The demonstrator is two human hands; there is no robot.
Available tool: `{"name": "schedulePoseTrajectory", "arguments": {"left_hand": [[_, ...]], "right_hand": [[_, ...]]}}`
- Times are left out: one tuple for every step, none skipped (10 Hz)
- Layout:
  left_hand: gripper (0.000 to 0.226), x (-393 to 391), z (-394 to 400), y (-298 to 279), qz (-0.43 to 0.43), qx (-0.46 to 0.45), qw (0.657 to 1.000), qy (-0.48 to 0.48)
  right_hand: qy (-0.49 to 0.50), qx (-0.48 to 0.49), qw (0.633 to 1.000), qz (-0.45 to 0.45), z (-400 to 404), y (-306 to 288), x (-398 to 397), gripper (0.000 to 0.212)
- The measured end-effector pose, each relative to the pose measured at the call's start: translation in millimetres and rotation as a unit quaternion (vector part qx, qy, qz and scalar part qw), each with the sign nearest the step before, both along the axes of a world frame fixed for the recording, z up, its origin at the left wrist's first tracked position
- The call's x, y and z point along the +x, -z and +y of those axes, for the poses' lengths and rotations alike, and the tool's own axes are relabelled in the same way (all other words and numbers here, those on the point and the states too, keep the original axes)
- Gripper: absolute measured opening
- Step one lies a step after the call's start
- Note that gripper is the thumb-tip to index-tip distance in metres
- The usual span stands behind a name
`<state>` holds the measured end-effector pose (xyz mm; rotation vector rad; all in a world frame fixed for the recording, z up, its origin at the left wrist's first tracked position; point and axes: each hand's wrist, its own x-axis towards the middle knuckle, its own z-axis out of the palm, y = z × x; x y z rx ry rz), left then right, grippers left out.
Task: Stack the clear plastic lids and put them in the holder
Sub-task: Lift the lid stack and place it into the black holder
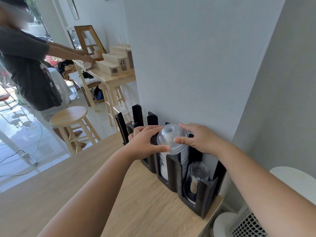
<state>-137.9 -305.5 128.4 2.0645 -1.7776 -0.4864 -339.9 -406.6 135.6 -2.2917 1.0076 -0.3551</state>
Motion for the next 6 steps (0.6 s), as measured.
{"name": "schedulePoseTrajectory", "arguments": {"left_hand": [[0.088, -1, 0, -1, -0.011, -0.005, 1.0, 0.005], [0.086, -4, 1, 2, 0.0, 0.007, 1.0, 0.007], [0.086, -4, 0, 0, 0.006, -0.005, 1.0, 0.008], [0.088, -4, 2, -1, 0.01, -0.028, 1.0, 0.001], [0.094, -6, 2, 0, 0.018, -0.04, 0.999, 0.0], [0.096, -8, 5, -1, 0.021, -0.053, 0.998, -0.006]], "right_hand": [[0.006, 0.012, 1.0, -0.003, 1, 2, -3, 0.088], [0.007, 0.023, 1.0, 0.002, 3, 5, -5, 0.101], [0.01, 0.026, 1.0, -0.009, 3, 3, -6, 0.104], [0.018, 0.014, 0.999, -0.033, 7, 1, -6, 0.101], [0.016, -0.001, 0.998, -0.057, 11, 5, -8, 0.091], [0.014, -0.036, 0.997, -0.067, 15, 4, -10, 0.079]]}}
